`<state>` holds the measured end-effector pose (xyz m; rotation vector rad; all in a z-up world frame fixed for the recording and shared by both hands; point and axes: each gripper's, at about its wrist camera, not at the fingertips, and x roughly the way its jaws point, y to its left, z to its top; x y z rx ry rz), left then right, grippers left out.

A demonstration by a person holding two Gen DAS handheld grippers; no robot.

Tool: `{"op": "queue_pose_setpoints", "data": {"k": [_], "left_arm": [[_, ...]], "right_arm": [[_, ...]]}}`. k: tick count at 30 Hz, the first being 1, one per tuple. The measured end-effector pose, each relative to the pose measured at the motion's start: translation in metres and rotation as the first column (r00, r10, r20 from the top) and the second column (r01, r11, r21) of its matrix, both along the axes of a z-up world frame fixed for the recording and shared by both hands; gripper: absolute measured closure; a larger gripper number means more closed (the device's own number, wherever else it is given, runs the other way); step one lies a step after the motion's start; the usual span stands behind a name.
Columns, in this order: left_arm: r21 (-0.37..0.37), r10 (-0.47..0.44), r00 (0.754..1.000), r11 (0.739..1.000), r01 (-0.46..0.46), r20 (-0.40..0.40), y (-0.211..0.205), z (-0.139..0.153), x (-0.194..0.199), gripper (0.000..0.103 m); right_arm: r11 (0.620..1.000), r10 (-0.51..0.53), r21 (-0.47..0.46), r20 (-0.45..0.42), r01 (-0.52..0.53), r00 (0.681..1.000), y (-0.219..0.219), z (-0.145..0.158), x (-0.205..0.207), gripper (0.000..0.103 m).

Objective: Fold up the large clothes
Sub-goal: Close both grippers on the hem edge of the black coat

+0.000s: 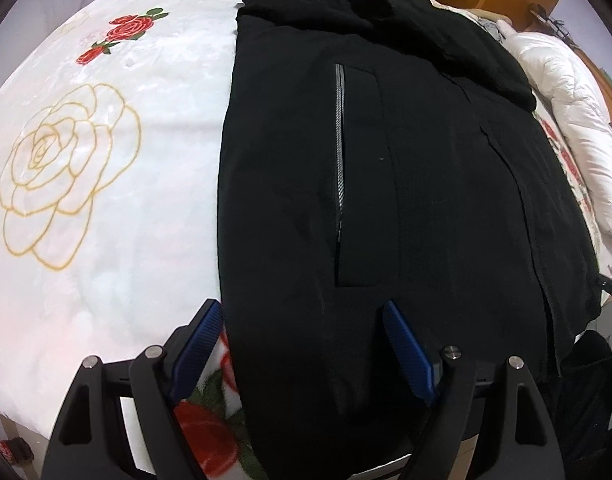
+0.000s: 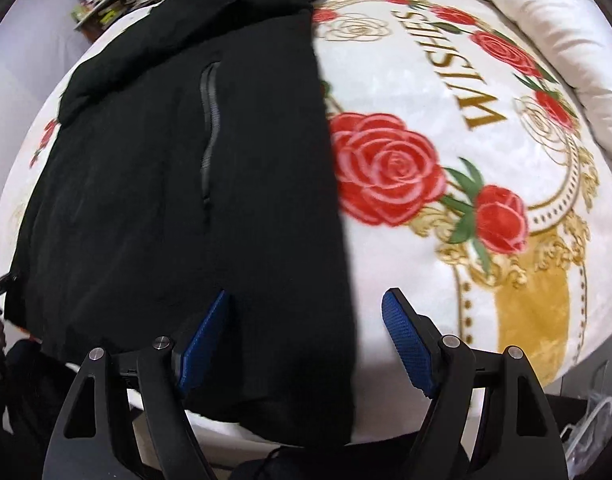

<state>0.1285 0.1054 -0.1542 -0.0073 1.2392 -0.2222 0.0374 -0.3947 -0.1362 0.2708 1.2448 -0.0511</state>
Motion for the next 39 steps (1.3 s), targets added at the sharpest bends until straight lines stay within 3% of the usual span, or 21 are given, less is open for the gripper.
{"op": "queue_pose_setpoints", "data": {"k": [5, 8, 11, 15, 23, 24, 25, 28, 33, 39], "left_arm": [[0.021, 0.021, 1.0, 1.0, -0.021, -0.023, 0.008, -0.002, -0.002, 0.02], [-0.007, 0.047, 0.998, 0.999, -0.048, -0.051, 0.019, -0.006, -0.004, 0.02], [-0.029, 0.057, 0.996, 0.998, -0.059, -0.066, 0.019, -0.008, -0.005, 0.032], [-0.032, 0.005, 0.998, 0.999, -0.007, -0.068, 0.007, -0.008, -0.003, 0.048], [-0.012, 0.001, 0.996, 1.0, -0.002, -0.088, 0.0, -0.011, 0.007, 0.045], [-0.011, 0.005, 0.996, 1.0, -0.006, -0.091, 0.0, -0.011, 0.007, 0.042], [-0.014, 0.009, 0.995, 1.0, -0.01, -0.098, 0.0, -0.013, 0.007, 0.041], [-0.022, 0.015, 0.995, 1.0, -0.017, -0.1, -0.001, -0.014, 0.009, 0.04], [-0.039, 0.022, 0.996, 0.999, -0.026, -0.087, -0.002, -0.017, 0.007, 0.037], [-0.025, 0.01, 0.996, 1.0, -0.012, -0.089, -0.006, -0.019, 0.009, 0.035]], "right_arm": [[1.0, 0.01, 0.0, -0.012, -0.01, 1.0, 0.004, -0.002, 0.0, 0.024], [1.0, -0.002, 0.013, -0.022, 0.002, 1.0, 0.004, -0.003, 0.001, 0.024], [1.0, 0.001, 0.03, -0.025, 0.0, 1.0, 0.003, -0.004, 0.002, 0.024], [0.999, 0.027, 0.04, -0.019, -0.027, 0.999, 0.011, -0.003, 0.003, 0.025], [0.998, 0.025, 0.056, -0.02, -0.024, 0.999, 0.014, -0.005, 0.007, 0.037], [0.998, 0.023, 0.057, -0.019, -0.022, 1.0, 0.013, -0.005, 0.007, 0.04], [0.999, 0.01, 0.04, -0.026, -0.009, 1.0, 0.01, -0.005, 0.008, 0.052], [0.995, -0.022, 0.097, -0.022, 0.024, 1.0, -0.002, -0.006, 0.005, 0.06], [0.988, -0.035, 0.15, -0.027, 0.038, 0.999, -0.012, -0.012, 0.005, 0.06], [0.989, -0.04, 0.144, -0.025, 0.043, 0.999, -0.012, -0.015, 0.006, 0.053]]}}
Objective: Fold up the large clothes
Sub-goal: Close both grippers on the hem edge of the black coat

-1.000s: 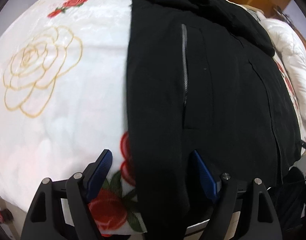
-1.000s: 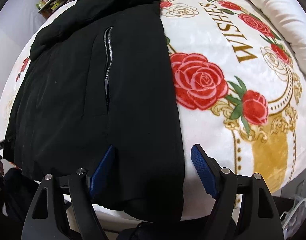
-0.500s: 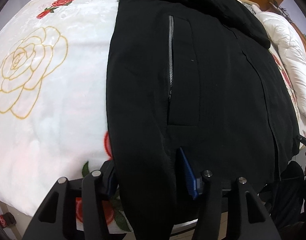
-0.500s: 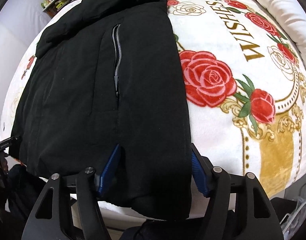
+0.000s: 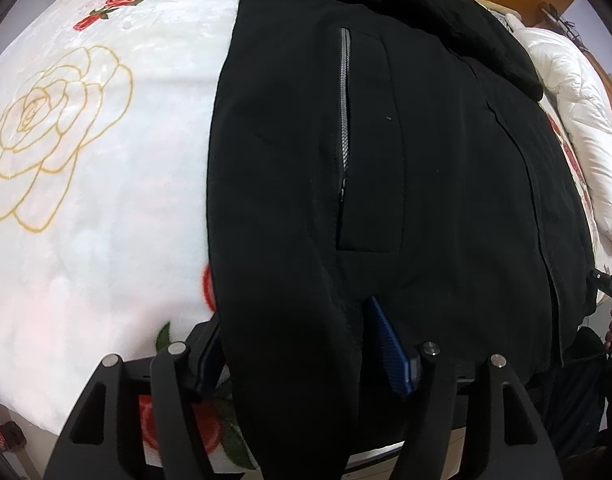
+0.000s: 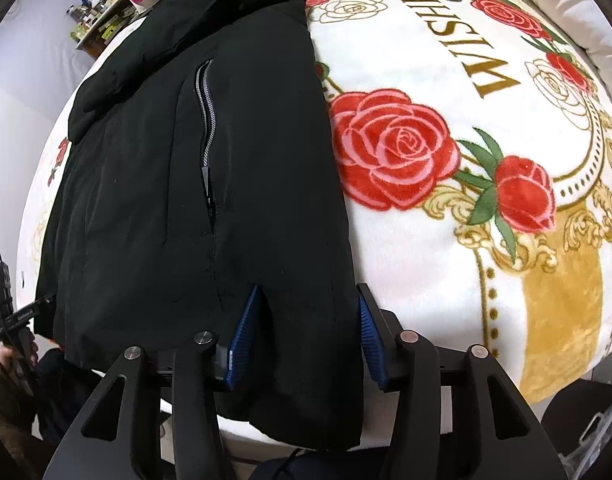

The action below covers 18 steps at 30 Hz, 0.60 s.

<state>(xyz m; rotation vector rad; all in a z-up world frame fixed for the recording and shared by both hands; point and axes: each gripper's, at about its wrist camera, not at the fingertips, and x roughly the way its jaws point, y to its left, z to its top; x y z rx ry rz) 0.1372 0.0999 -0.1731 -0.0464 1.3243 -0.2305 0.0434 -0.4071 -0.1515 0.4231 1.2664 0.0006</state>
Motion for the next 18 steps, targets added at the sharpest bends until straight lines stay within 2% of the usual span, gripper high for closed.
{"op": "queue_pose_setpoints", "data": {"k": [7, 12, 18], "left_arm": [[0.01, -0.018, 1.0, 1.0, 0.018, 0.002, -0.001, -0.002, 0.006, 0.036], [-0.012, -0.038, 0.999, 0.999, 0.038, 0.004, -0.007, 0.002, 0.009, 0.055], [0.016, -0.063, 0.998, 0.998, 0.063, 0.023, -0.014, 0.008, 0.012, 0.071]], "right_arm": [[1.0, 0.009, -0.002, -0.009, -0.009, 1.0, 0.003, -0.002, 0.002, 0.052], [1.0, 0.03, -0.008, -0.006, -0.03, 1.0, 0.007, 0.0, 0.004, 0.057], [1.0, 0.031, -0.005, 0.009, -0.031, 0.999, 0.007, 0.003, 0.003, 0.068]]}}
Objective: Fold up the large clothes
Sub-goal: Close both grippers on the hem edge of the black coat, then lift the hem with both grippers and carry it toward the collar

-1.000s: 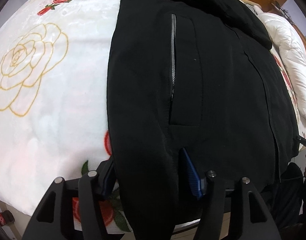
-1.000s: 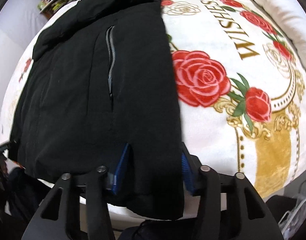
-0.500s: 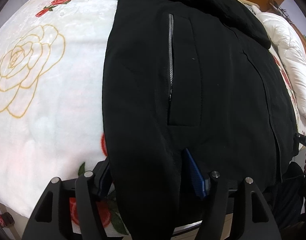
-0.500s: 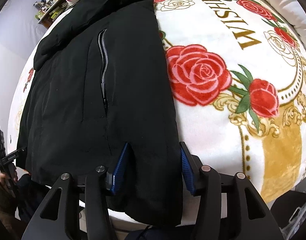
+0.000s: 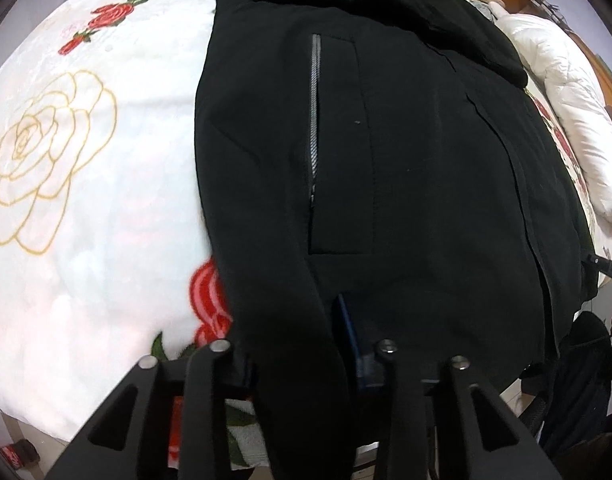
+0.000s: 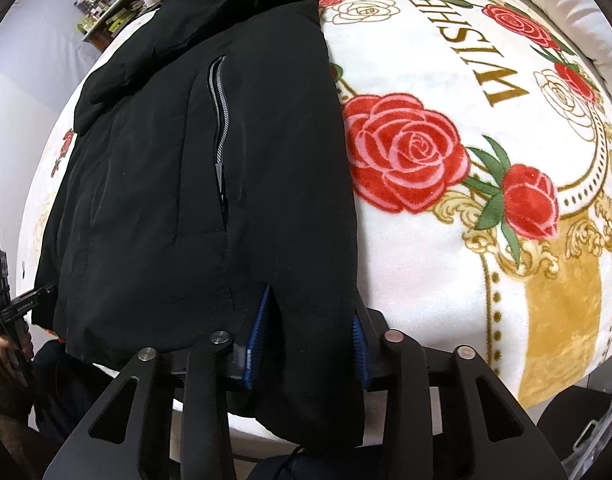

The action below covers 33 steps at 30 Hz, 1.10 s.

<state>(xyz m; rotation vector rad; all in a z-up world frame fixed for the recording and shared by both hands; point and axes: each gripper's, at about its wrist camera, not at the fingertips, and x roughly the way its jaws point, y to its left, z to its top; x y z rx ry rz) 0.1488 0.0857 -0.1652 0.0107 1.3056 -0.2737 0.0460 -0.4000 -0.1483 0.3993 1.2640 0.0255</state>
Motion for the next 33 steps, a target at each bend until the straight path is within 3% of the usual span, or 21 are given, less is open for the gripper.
{"op": "queue_pose_setpoints", "data": {"k": [4, 7, 10, 12, 14, 17, 19, 21, 23, 25, 27, 30, 33], "left_arm": [[-0.001, 0.002, 1.0, 1.0, -0.002, 0.013, -0.005, 0.003, -0.002, 0.075], [-0.019, 0.003, 1.0, 1.0, -0.003, 0.012, -0.001, 0.004, -0.001, 0.075], [-0.042, 0.023, 1.0, 0.999, -0.024, -0.016, 0.022, 0.004, -0.004, 0.071], [-0.046, 0.027, 0.999, 0.999, -0.029, -0.043, 0.028, 0.004, -0.004, 0.06], [-0.049, 0.03, 0.998, 0.998, -0.033, -0.054, 0.028, 0.002, -0.004, 0.057], [-0.046, 0.032, 0.998, 0.998, -0.035, -0.056, 0.026, 0.001, -0.004, 0.056], [-0.034, 0.002, 0.999, 0.999, -0.004, -0.044, 0.022, 0.003, -0.006, 0.066], [0.001, -0.033, 0.999, 0.999, 0.033, -0.018, 0.017, 0.007, -0.009, 0.078], [0.023, -0.046, 0.999, 0.999, 0.046, 0.004, 0.014, 0.013, -0.011, 0.083], [0.033, -0.047, 0.999, 0.998, 0.046, 0.027, 0.012, 0.021, -0.014, 0.086], [-0.011, -0.024, 0.998, 1.0, 0.024, 0.056, 0.018, 0.033, -0.018, 0.087], [-0.09, 0.013, 0.996, 0.996, -0.005, 0.088, 0.03, 0.055, -0.024, 0.087], [-0.11, 0.001, 0.991, 0.994, 0.014, 0.133, 0.034, 0.079, -0.029, 0.087]], "right_arm": [[1.0, 0.012, -0.008, 0.017, -0.012, 1.0, 0.0, 0.005, -0.002, 0.078], [1.0, 0.014, 0.0, 0.019, -0.014, 1.0, -0.001, 0.004, -0.002, 0.078], [0.999, -0.01, 0.042, 0.0, 0.01, 1.0, -0.008, -0.002, -0.003, 0.067], [0.998, -0.029, 0.058, -0.015, 0.03, 0.999, -0.012, -0.006, -0.003, 0.064], [0.998, -0.022, 0.057, -0.016, 0.023, 1.0, -0.01, -0.006, -0.003, 0.06], [0.999, 0.0, 0.041, -0.022, 0.001, 1.0, -0.003, -0.007, -0.001, 0.054], [1.0, 0.008, 0.021, -0.026, -0.008, 1.0, 0.001, -0.005, 0.001, 0.054], [1.0, 0.028, 0.008, -0.02, -0.028, 0.999, 0.003, -0.002, 0.001, 0.064], [0.999, 0.044, -0.01, 0.008, -0.044, 0.999, 0.007, 0.006, -0.001, 0.083], [0.997, 0.064, -0.05, 0.029, -0.062, 0.998, 0.013, 0.015, -0.003, 0.085], [0.995, 0.074, -0.074, 0.042, -0.071, 0.996, 0.018, 0.022, -0.005, 0.087], [0.999, 0.044, -0.032, 0.088, -0.041, 0.995, 0.014, 0.039, -0.011, 0.088], [0.999, 0.038, -0.012, 0.135, -0.037, 0.99, 0.008, 0.055, -0.019, 0.088]]}}
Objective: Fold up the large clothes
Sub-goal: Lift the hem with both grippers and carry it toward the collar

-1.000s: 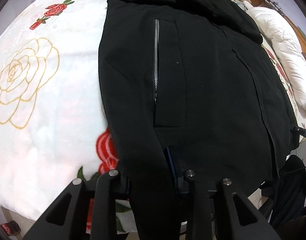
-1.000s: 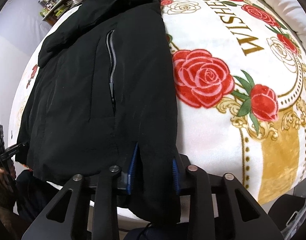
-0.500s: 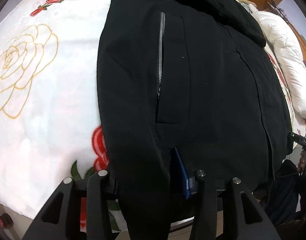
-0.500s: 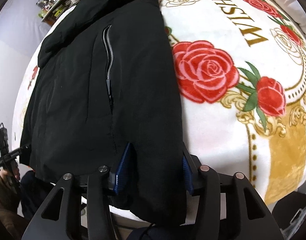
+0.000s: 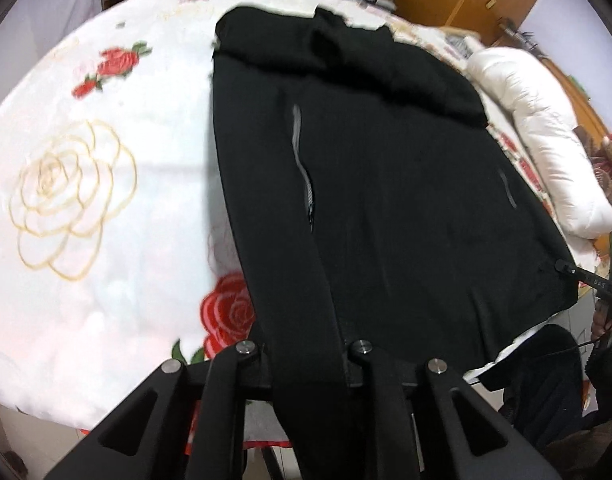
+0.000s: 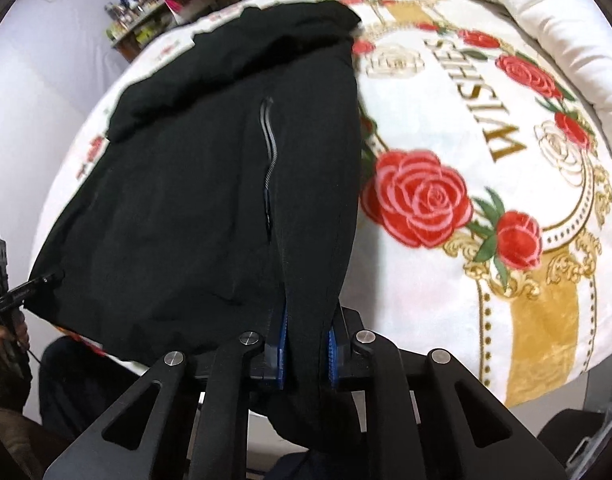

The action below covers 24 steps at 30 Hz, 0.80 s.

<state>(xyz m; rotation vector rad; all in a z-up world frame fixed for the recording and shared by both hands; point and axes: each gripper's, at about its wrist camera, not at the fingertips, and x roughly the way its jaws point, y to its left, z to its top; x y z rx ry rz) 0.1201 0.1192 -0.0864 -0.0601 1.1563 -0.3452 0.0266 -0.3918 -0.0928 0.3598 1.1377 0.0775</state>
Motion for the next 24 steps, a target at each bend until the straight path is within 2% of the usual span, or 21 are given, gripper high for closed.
{"op": "queue_pose_setpoints", "data": {"k": [4, 7, 24], "left_arm": [[-0.014, -0.021, 0.999, 1.0, 0.022, 0.035, -0.011, 0.022, 0.002, 0.087], [-0.015, -0.02, 0.999, 1.0, 0.021, 0.039, -0.013, 0.027, -0.001, 0.088], [-0.053, -0.022, 0.999, 0.998, 0.024, 0.04, 0.002, 0.041, -0.044, 0.088]], "right_arm": [[1.0, 0.012, 0.019, 0.05, -0.013, 0.999, 0.0, 0.022, -0.006, 0.088], [0.999, 0.024, 0.02, 0.076, -0.025, 0.997, 0.008, 0.034, -0.008, 0.088], [0.997, 0.073, 0.013, 0.093, -0.075, 0.993, 0.015, 0.05, -0.048, 0.088]]}}
